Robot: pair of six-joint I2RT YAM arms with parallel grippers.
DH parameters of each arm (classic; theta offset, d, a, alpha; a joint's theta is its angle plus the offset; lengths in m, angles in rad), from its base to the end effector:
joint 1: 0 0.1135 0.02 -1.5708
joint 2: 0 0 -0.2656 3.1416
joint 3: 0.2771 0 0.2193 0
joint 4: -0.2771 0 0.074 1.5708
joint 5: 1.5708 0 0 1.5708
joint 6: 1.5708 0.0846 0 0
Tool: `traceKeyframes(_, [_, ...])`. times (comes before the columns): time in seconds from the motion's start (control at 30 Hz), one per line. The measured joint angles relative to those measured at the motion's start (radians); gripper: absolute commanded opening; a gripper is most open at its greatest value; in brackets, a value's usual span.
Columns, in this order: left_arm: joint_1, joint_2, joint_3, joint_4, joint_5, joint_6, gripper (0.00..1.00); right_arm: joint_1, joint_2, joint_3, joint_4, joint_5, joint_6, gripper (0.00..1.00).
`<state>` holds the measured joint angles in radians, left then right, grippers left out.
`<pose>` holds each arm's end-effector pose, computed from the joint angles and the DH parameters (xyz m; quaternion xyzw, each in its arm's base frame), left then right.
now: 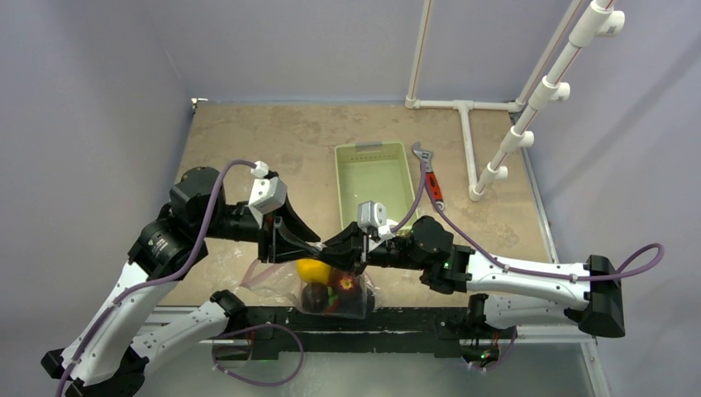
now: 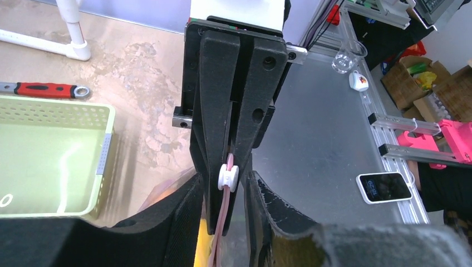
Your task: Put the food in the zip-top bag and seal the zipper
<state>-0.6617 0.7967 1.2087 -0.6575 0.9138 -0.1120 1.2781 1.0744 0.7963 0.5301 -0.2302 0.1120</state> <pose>0.0578 -0.1300 0.4123 0.4532 0.6073 -0.5304 0.3801 0.0578 0.2586 0.3858 -0.4108 0.4581 0.5569 0.5579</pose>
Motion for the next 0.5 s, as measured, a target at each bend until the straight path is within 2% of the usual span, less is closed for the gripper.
traceKeyframes(0.23, [0.000,0.005,-0.011,0.006,0.013,-0.001,0.23,0.000,0.000,0.000,-0.002,0.000,0.000,0.00])
traceKeyframes(0.5, [0.000,0.003,-0.011,0.008,0.017,-0.001,0.23,0.000,0.000,0.000,0.001,0.000,0.000,0.00])
